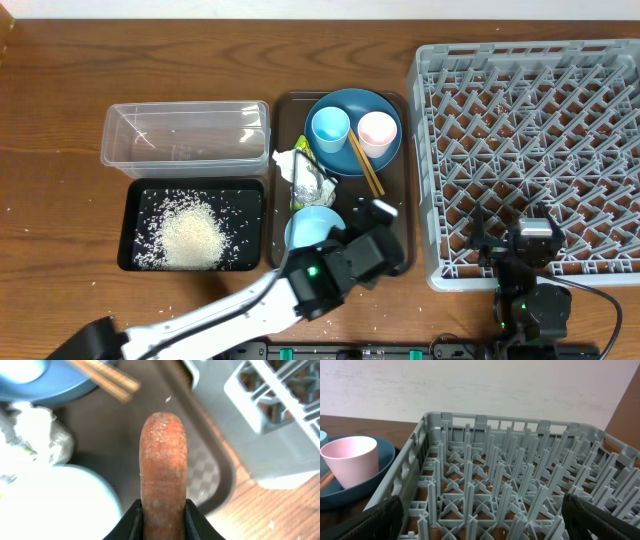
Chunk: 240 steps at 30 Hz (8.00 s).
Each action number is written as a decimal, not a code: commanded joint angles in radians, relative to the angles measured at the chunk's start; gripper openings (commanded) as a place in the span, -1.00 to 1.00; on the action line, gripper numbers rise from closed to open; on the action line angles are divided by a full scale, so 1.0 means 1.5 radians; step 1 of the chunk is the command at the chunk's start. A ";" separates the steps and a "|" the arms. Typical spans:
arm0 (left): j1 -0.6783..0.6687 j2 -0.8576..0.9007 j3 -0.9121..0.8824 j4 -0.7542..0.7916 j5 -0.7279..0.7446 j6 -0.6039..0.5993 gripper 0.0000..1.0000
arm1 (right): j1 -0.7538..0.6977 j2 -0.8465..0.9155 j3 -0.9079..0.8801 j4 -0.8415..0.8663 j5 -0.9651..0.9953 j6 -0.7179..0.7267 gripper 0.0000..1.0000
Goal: Sort waste into correct bins and load items into the dishwasher rack
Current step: 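Carry the carrot with the left gripper over the black tray, then release the carrot onto the black tray and raise the left gripper, then move the left gripper to the foil wrapper and grasp it, then lift the foil wrapper with the left gripper toward the clear bin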
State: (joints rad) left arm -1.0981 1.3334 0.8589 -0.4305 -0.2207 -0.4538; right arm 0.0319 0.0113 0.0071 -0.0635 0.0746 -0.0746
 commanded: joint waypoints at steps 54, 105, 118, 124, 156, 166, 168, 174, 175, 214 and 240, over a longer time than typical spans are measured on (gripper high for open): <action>0.508 0.031 -0.083 -0.101 0.052 0.148 -0.72 | -0.004 -0.003 -0.001 -0.003 -0.003 -0.006 0.98; 0.507 -0.148 -0.038 -0.129 0.215 0.077 -0.12 | -0.004 -0.003 -0.001 -0.003 -0.003 -0.006 0.98; 0.459 -0.004 -0.038 -0.120 0.230 0.077 -0.50 | -0.004 -0.003 -0.001 -0.003 -0.003 -0.006 0.99; 0.421 0.023 -0.038 -0.103 0.230 0.077 -0.50 | -0.004 -0.003 -0.001 -0.003 -0.003 -0.006 0.99; 0.391 0.076 -0.067 -0.057 0.123 0.066 -0.88 | -0.004 -0.003 -0.001 -0.003 -0.003 -0.006 0.98; 0.391 0.086 -0.067 -0.001 0.337 0.063 -0.87 | -0.004 -0.003 -0.001 -0.003 -0.003 -0.006 0.98; 0.391 0.086 -0.067 0.019 0.371 0.063 -0.87 | -0.004 -0.003 -0.001 -0.003 -0.003 -0.006 0.99; 0.391 0.086 -0.065 0.062 0.378 0.100 -0.84 | -0.004 -0.003 -0.001 -0.003 -0.003 -0.006 0.99; 0.391 0.085 -0.063 0.066 0.374 0.107 -0.83 | -0.004 -0.003 -0.001 -0.003 -0.003 -0.006 0.98; 0.391 0.165 -0.052 0.120 0.142 0.125 -0.88 | -0.004 -0.003 -0.001 -0.003 -0.003 -0.006 0.99; 0.391 -0.122 -0.051 -0.040 0.143 0.089 -0.87 | -0.004 -0.002 -0.001 -0.003 -0.003 -0.006 0.99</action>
State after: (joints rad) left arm -0.5117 1.1606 0.7685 -0.4797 -0.0063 -0.2947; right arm 0.0319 0.0113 0.0071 -0.0635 0.0742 -0.0742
